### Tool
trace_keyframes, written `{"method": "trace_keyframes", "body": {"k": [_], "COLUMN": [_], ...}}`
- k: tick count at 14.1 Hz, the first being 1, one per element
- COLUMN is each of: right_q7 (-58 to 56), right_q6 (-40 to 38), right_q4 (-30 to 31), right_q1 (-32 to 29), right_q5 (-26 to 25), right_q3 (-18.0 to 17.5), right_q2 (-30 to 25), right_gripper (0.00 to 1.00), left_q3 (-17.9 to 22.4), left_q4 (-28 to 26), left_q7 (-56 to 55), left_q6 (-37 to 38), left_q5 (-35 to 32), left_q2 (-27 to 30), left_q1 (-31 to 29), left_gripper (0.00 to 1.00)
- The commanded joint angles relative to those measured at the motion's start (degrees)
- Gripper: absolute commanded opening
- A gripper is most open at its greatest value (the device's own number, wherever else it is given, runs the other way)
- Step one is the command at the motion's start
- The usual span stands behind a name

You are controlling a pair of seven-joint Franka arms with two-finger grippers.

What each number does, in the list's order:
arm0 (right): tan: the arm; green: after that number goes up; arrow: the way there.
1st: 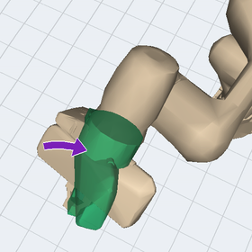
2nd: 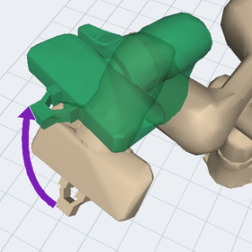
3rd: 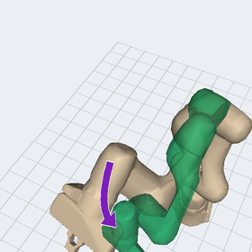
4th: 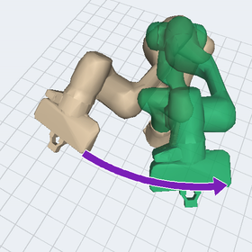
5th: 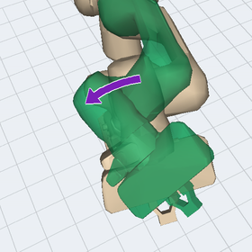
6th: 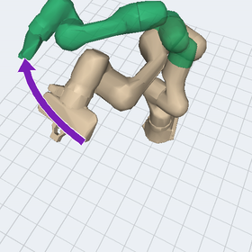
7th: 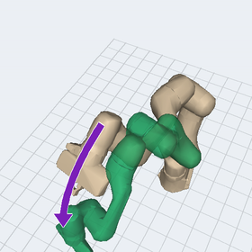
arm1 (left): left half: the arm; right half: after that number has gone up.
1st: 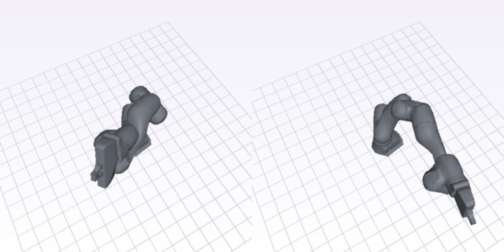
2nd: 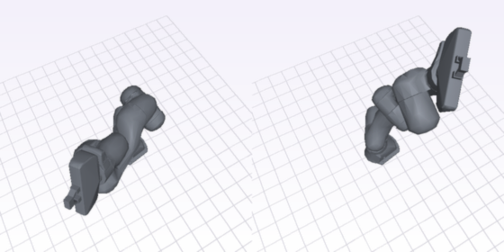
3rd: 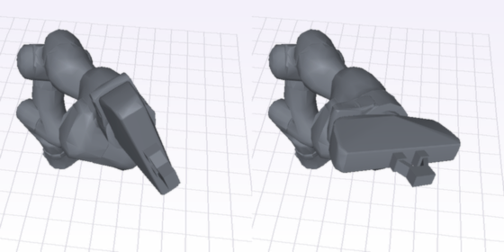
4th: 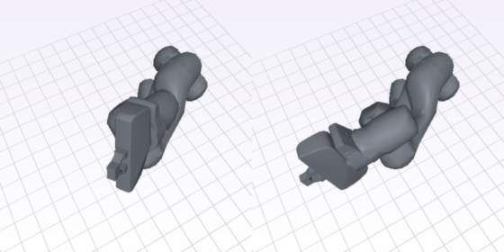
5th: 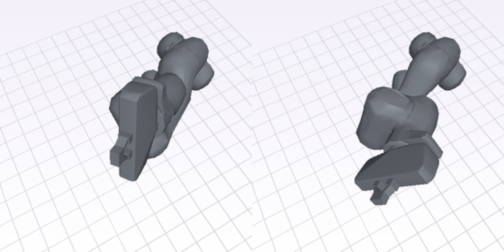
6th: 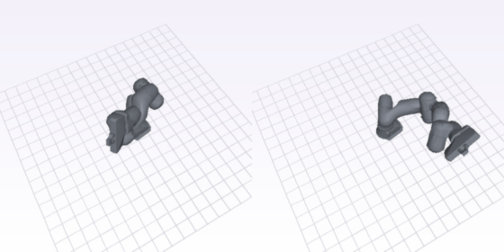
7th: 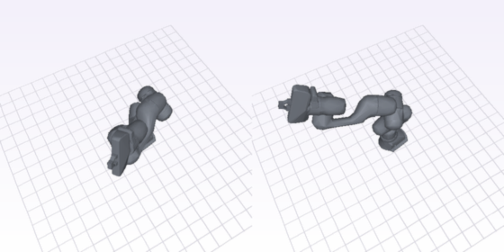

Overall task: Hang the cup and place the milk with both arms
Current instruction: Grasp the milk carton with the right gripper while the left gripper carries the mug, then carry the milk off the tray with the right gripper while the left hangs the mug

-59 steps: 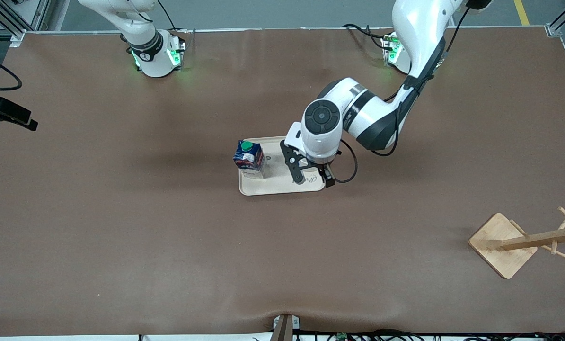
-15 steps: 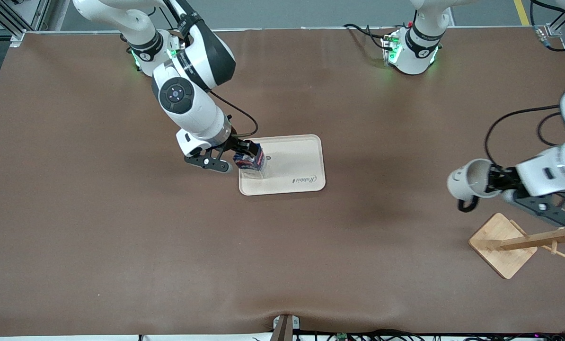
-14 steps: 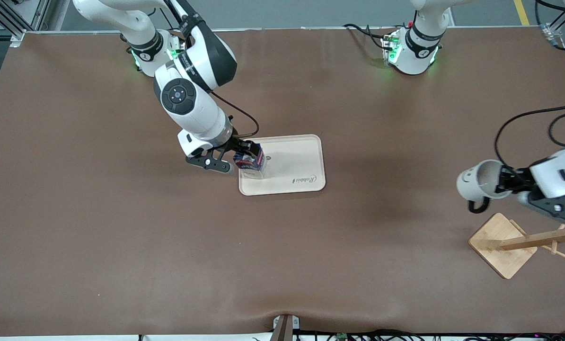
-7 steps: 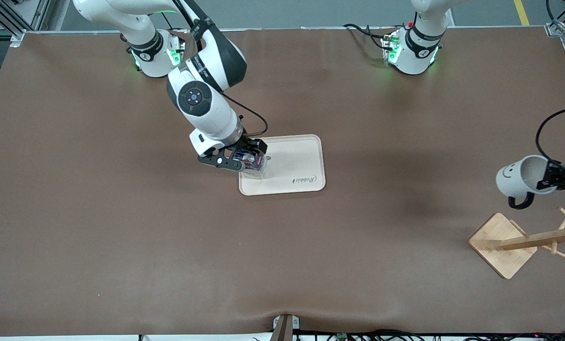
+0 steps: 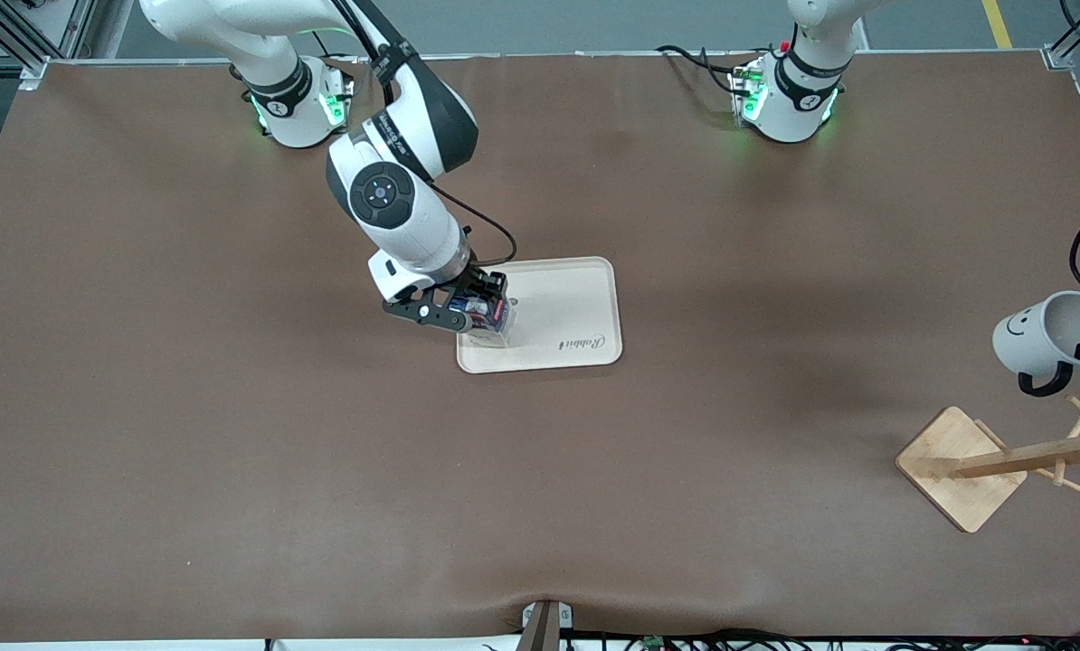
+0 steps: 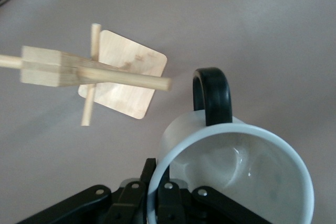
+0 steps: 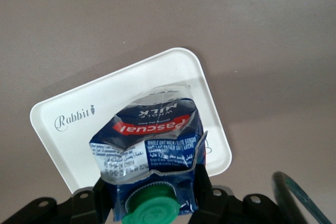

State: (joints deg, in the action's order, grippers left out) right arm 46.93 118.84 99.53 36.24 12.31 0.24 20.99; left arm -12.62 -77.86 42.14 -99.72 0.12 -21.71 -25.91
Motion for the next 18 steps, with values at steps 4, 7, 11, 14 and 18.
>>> {"method": "trace_keyframes", "body": {"k": [4,7,11,14,18], "right_q7": [-3.66,-9.29,-22.89,-31.53,-38.47], "right_q6": [-20.91,-26.99,-26.91,-21.04,-10.85], "right_q4": [-10.42,-10.33,-6.55,0.89,13.99], "right_q1": [-7.04,-14.50,-25.04,-31.74,-38.07], "right_q5": [-2.89,-5.01,-7.73,-10.18,-12.04], "right_q3": [0.20,0.99,1.70,1.78,1.78], "right_q2": [-4.01,-5.51,-7.19,-9.29,-15.61], "right_gripper": [0.00,0.00,0.00,0.00,0.00], "left_q3": [-0.39,-0.39,-0.39,-0.48,-0.92], "left_q4": [1.92,1.84,1.84,1.84,1.84], "left_q7": [1.02,2.15,4.18,3.57,1.82], "left_q6": [-5.21,-5.83,-7.24,-8.91,-8.12], "left_q5": [0.93,1.02,1.29,2.60,6.38], "left_q2": [-2.02,-2.37,-3.33,-3.43,-2.55], "left_q1": [-0.63,-0.72,-2.04,-1.60,-1.51], "left_gripper": [0.00,0.00,0.00,0.23,1.00]}}
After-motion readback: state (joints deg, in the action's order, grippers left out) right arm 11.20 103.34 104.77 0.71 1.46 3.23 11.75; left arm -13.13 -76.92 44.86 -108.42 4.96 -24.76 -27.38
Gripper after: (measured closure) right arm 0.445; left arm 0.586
